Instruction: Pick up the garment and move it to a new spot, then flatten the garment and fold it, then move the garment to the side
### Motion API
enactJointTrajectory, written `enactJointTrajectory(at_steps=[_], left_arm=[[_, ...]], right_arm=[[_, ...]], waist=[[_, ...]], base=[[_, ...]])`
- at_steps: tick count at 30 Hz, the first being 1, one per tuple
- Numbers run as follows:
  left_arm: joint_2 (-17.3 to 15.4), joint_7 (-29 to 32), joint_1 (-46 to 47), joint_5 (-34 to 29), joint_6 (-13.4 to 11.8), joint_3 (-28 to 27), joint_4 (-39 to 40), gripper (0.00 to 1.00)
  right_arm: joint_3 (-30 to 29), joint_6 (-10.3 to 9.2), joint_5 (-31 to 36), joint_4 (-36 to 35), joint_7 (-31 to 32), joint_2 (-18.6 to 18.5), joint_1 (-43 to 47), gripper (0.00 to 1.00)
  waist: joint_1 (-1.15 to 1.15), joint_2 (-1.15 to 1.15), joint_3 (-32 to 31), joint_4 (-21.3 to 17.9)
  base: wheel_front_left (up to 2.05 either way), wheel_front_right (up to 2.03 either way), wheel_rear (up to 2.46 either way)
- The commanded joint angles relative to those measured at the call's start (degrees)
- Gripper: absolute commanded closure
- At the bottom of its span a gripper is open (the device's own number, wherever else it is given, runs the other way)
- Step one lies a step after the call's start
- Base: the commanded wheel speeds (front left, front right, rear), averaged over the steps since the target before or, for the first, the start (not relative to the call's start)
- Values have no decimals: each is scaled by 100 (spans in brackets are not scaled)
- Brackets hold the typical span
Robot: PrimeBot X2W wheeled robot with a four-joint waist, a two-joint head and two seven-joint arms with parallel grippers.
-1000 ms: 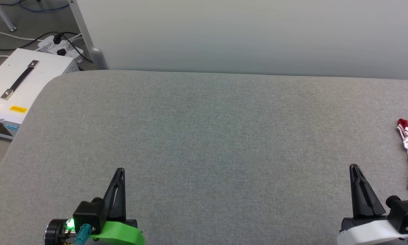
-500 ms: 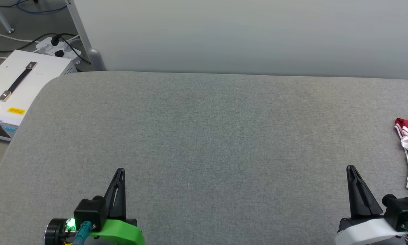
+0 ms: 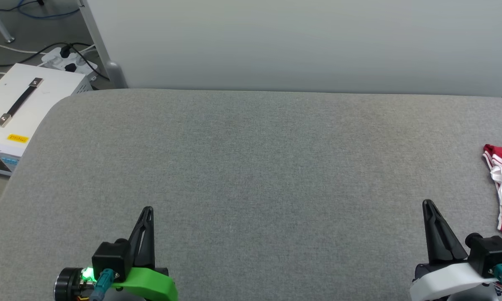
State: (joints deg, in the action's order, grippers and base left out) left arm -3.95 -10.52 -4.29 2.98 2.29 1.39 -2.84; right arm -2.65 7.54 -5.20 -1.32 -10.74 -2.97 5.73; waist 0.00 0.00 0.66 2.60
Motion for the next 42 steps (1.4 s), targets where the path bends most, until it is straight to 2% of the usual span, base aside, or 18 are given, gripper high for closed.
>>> enactJointTrajectory(at_steps=[1,42], left_arm=[[22,34,110,-41,-34,-25,37,100],[62,507,258,-161,-125,-78,152,100]], right_arm=[[19,-2,48,21,47,3,-85,100],[133,-3,268,73,525,6,-312,100]], waist=[[0,0,-1,-4],[0,0,-31,-123]], base=[[0,0,0],[0,0,0]])
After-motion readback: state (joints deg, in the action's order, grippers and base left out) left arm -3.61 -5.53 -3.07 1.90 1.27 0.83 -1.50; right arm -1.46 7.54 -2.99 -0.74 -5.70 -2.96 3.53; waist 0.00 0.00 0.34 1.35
